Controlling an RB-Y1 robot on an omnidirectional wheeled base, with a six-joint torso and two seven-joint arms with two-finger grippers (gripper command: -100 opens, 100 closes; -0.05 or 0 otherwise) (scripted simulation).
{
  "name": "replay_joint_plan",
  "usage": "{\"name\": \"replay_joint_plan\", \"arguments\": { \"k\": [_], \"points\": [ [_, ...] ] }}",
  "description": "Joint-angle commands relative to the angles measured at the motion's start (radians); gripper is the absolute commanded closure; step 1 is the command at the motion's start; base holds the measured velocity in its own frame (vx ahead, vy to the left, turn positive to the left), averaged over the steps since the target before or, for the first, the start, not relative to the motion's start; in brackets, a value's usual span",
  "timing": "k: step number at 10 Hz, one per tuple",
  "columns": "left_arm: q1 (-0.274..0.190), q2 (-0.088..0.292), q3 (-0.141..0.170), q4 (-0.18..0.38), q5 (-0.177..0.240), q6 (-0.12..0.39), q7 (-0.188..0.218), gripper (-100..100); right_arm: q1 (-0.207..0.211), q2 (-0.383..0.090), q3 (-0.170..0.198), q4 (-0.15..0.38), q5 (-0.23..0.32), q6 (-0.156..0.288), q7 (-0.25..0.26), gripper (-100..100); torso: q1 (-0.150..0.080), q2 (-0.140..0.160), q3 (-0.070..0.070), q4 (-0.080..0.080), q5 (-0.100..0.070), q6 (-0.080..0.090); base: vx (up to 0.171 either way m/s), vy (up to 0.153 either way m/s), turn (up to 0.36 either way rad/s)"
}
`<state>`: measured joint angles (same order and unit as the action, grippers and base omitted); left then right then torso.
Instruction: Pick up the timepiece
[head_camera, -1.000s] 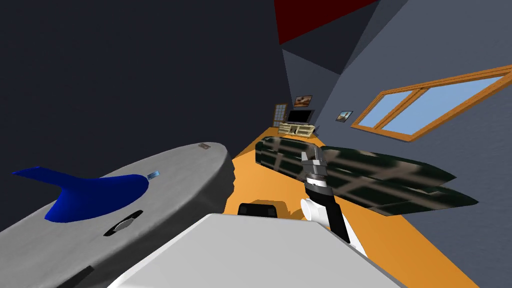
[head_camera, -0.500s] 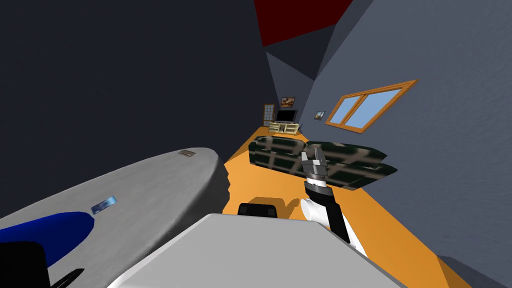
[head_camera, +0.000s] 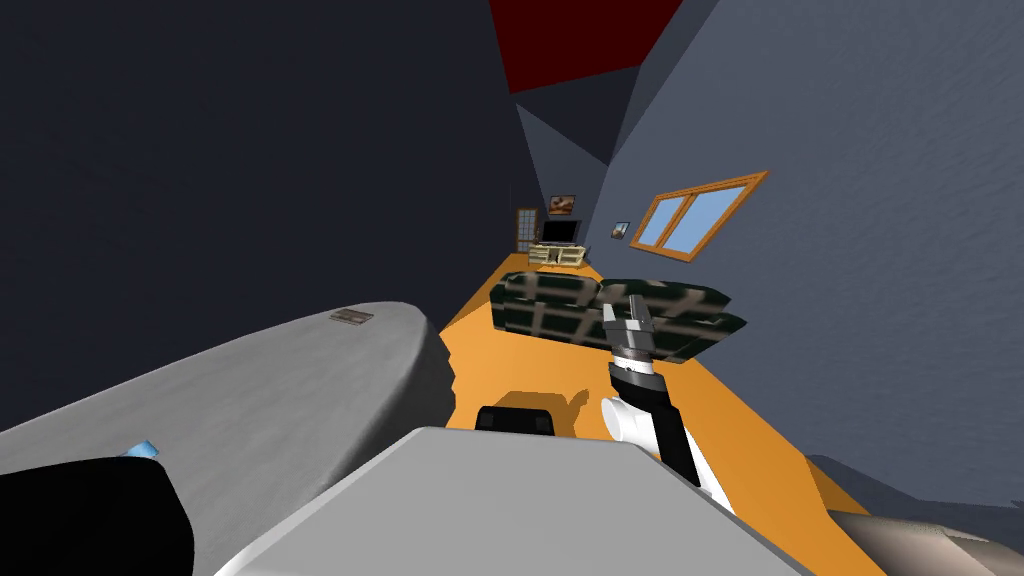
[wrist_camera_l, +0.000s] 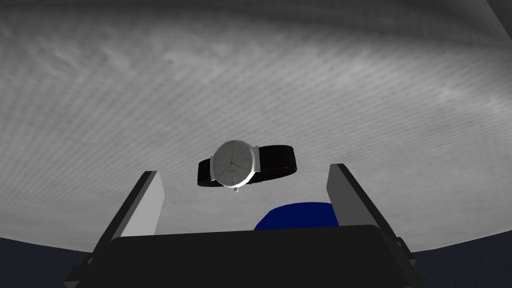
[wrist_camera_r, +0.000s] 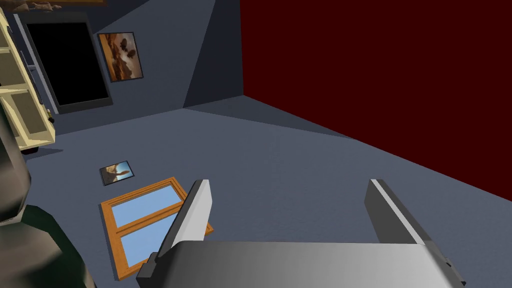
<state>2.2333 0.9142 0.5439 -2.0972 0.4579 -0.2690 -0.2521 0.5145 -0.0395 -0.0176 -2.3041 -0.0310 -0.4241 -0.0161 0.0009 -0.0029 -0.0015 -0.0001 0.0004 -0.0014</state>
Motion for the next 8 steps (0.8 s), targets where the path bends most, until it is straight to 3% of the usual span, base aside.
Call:
{"name": "replay_joint_plan", "arguments": {
  "k": [1, 2, 3, 4, 8],
  "points": [
    [0.029, 0.008, -0.002, 0.004, 0.002, 0.001, -0.001, -100, 0.000, 0.000, 0.000, 0.000, 0.000, 0.000, 0.000, 0, 0.000, 0.000, 0.000, 0.000, 0.000, 0.000, 0.018, 0.023, -0.050],
    [0.008, 0.004, -0.010, 0.007, -0.001, 0.002, -0.004, -100, 0.000, 0.000, 0.000, 0.000, 0.000, 0.000, 0.000, 0, -0.001, 0.000, 0.000, 0.000, 0.000, 0.000, 0.006, 0.008, -0.006],
    [0.009, 0.004, -0.011, 0.009, -0.001, 0.002, -0.005, 0, 0.000, 0.000, 0.000, 0.000, 0.000, 0.000, 0.000, 0, -0.002, 0.001, 0.001, 0.000, 0.000, 0.000, 0.000, 0.000, 0.000],
    [-0.016, 0.016, -0.020, 0.028, 0.010, 0.021, 0.017, -100, 0.000, 0.000, 0.000, 0.000, 0.000, 0.000, 0.000, 0, -0.003, 0.001, 0.001, 0.000, -0.001, 0.000, -0.052, -0.038, -0.217],
    [-0.088, 0.050, -0.045, 0.088, 0.041, 0.078, 0.084, -100, 0.000, 0.000, 0.000, 0.000, 0.000, 0.000, 0.000, 0, -0.008, 0.010, 0.006, 0.002, -0.002, 0.000, -0.118, -0.074, -0.276]
  ]
}}
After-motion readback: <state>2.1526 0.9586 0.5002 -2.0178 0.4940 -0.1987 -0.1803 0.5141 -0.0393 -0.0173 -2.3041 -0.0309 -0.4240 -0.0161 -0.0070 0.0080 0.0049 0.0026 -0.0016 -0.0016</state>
